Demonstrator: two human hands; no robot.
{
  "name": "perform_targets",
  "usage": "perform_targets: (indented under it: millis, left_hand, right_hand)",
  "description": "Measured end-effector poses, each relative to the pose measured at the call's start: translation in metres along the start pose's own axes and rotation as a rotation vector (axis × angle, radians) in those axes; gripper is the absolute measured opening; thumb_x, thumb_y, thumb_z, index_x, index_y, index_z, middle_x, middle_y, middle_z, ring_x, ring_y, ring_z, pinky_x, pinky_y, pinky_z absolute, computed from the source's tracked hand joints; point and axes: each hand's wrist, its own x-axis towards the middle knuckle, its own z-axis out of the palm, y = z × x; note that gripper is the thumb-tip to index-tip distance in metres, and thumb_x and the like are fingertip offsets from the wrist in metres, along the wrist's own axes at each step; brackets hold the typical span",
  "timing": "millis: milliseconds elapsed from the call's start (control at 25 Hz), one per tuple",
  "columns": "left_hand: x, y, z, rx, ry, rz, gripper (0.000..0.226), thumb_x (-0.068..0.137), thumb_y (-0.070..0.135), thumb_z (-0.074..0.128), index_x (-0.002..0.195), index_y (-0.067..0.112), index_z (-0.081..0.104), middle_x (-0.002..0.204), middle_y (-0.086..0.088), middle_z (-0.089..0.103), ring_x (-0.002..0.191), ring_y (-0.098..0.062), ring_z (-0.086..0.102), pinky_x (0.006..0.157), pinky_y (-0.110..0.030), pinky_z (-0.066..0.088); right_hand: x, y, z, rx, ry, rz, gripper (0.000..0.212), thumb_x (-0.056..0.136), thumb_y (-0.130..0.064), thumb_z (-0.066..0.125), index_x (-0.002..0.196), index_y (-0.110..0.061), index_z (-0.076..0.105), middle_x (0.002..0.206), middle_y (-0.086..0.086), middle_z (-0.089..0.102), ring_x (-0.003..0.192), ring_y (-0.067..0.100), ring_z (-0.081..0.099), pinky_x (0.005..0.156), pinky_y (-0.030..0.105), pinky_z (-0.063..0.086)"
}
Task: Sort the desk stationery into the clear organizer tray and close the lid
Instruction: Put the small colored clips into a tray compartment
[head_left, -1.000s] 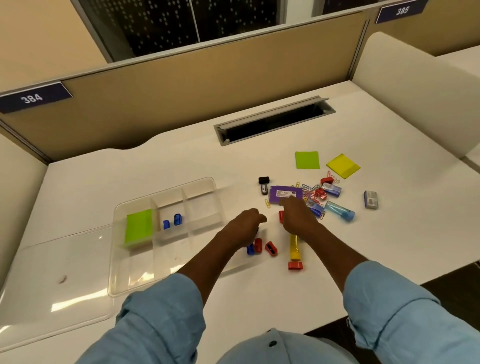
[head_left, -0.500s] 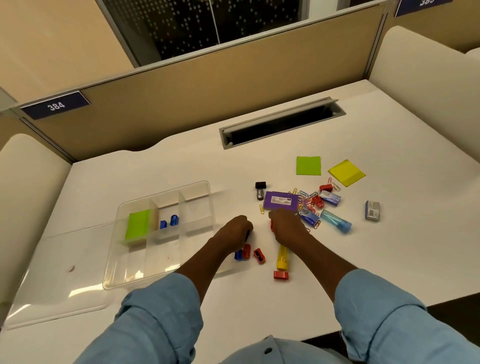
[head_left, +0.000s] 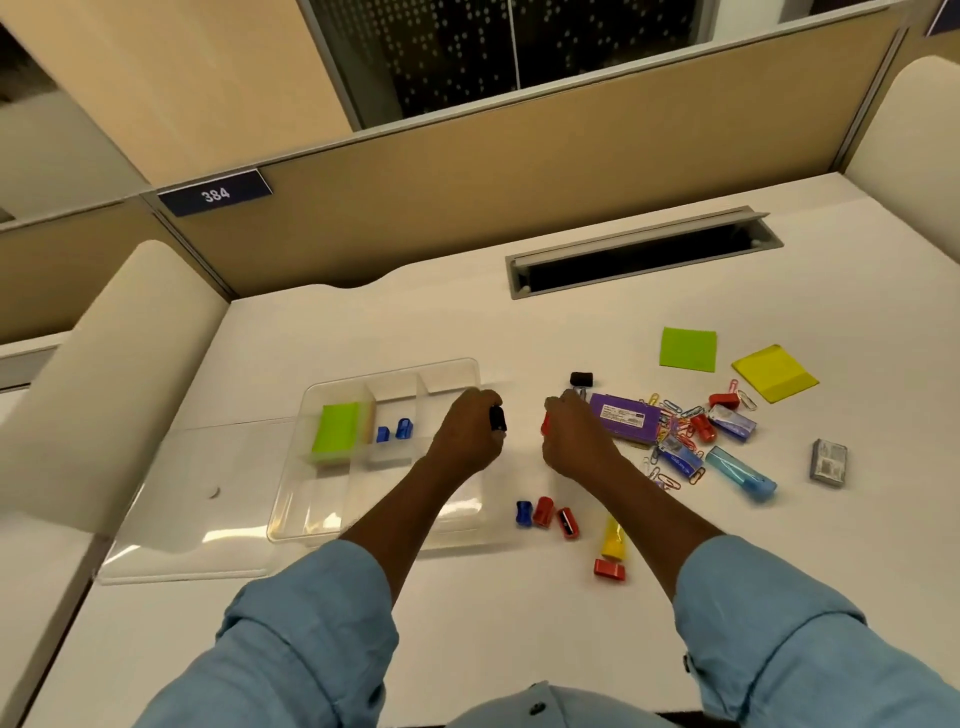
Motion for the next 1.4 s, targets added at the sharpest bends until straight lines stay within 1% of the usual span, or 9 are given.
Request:
perform_targets:
  millis: [80, 200, 280, 560, 800, 920, 1040, 1240, 1400]
  left_hand:
    - [0.002, -0.022, -0.016, -0.042, 0.083, -0.077, 0.032, 0.076, 0.009, 0.072, 0.105, 0.003, 0.060, 0.106, -0.014, 0.063, 0.099, -0.026, 0.058, 0.085, -0.031, 0.045]
    - [0.005, -0.059, -0.040, -0.090, 0.168, -0.166, 0.027, 0.072, 0.009, 0.074, 0.096, 0.004, 0.063, 0.097, -0.012, 0.068, 0.096, -0.027, 0.060, 0.084, -0.035, 0.047]
    - [0.010, -0.084, -0.054, -0.086, 0.202, -0.203, 0.032, 0.069, 0.007, 0.076, 0.099, 0.005, 0.065, 0.100, -0.014, 0.066, 0.099, -0.028, 0.058, 0.087, -0.036, 0.046]
    - [0.035, -0.152, -0.070, 0.084, 0.109, -0.287, 0.042, 0.070, 0.009, 0.077, 0.110, 0.016, 0.065, 0.113, -0.016, 0.050, 0.108, -0.030, 0.051, 0.084, -0.035, 0.047]
    - [0.060, -0.186, -0.061, 0.203, 0.030, -0.238, 0.033, 0.073, 0.016, 0.073, 0.106, 0.018, 0.066, 0.112, -0.013, 0.049, 0.106, -0.031, 0.048, 0.081, -0.034, 0.041]
    - [0.067, -0.194, -0.055, 0.223, 0.029, -0.193, 0.023, 0.077, 0.017, 0.067, 0.099, 0.015, 0.066, 0.109, -0.013, 0.049, 0.102, -0.031, 0.049, 0.076, -0.035, 0.040]
    - [0.072, -0.198, -0.052, 0.193, 0.025, -0.170, 0.028, 0.079, 0.019, 0.065, 0.107, 0.015, 0.064, 0.113, -0.014, 0.047, 0.105, -0.032, 0.047, 0.082, -0.038, 0.041]
    - [0.070, -0.190, -0.061, 0.187, 0.073, -0.106, 0.030, 0.077, 0.011, 0.065, 0.107, 0.012, 0.065, 0.111, -0.015, 0.049, 0.104, -0.033, 0.046, 0.080, -0.038, 0.038]
    - [0.066, -0.162, -0.061, 0.087, 0.196, 0.008, 0.033, 0.076, -0.001, 0.059, 0.107, 0.006, 0.065, 0.104, -0.018, 0.053, 0.097, -0.034, 0.049, 0.074, -0.035, 0.034]
  right_hand:
    - [0.008, -0.024, 0.003, 0.041, 0.000, -0.049, 0.015, 0.085, -0.008, 0.058, 0.099, -0.006, 0.055, 0.109, 0.012, 0.053, 0.097, 0.027, 0.055, 0.076, 0.033, 0.046]
    - [0.021, -0.066, 0.009, 0.088, 0.030, -0.139, 0.022, 0.088, -0.015, 0.056, 0.108, -0.007, 0.056, 0.109, 0.011, 0.057, 0.101, 0.028, 0.056, 0.085, 0.037, 0.047]
    - [0.031, -0.098, 0.015, 0.103, 0.019, -0.199, 0.025, 0.088, -0.016, 0.057, 0.112, -0.009, 0.057, 0.110, 0.010, 0.059, 0.104, 0.028, 0.056, 0.089, 0.038, 0.047]
    - [0.074, -0.169, 0.048, -0.105, -0.108, -0.233, 0.030, 0.076, 0.000, 0.062, 0.104, -0.009, 0.056, 0.109, 0.011, 0.057, 0.104, 0.029, 0.054, 0.085, 0.034, 0.040]
    - [0.104, -0.197, 0.081, -0.372, -0.162, -0.255, 0.041, 0.077, -0.016, 0.069, 0.116, -0.014, 0.055, 0.112, 0.007, 0.059, 0.110, 0.028, 0.049, 0.089, 0.035, 0.037]
    - [0.109, -0.203, 0.091, -0.395, -0.169, -0.245, 0.034, 0.080, -0.017, 0.064, 0.113, -0.016, 0.057, 0.108, 0.006, 0.060, 0.109, 0.029, 0.048, 0.090, 0.036, 0.035]
    - [0.111, -0.206, 0.099, -0.422, -0.176, -0.209, 0.036, 0.085, -0.023, 0.058, 0.119, -0.015, 0.053, 0.110, 0.007, 0.060, 0.111, 0.029, 0.047, 0.093, 0.038, 0.034]
    - [0.106, -0.208, 0.092, -0.335, -0.088, -0.174, 0.041, 0.083, -0.023, 0.063, 0.122, -0.016, 0.054, 0.114, 0.007, 0.059, 0.113, 0.028, 0.047, 0.093, 0.039, 0.035]
    - [0.092, -0.189, 0.071, -0.139, 0.115, -0.133, 0.039, 0.083, -0.016, 0.061, 0.122, -0.017, 0.056, 0.118, 0.004, 0.059, 0.113, 0.025, 0.048, 0.089, 0.036, 0.034]
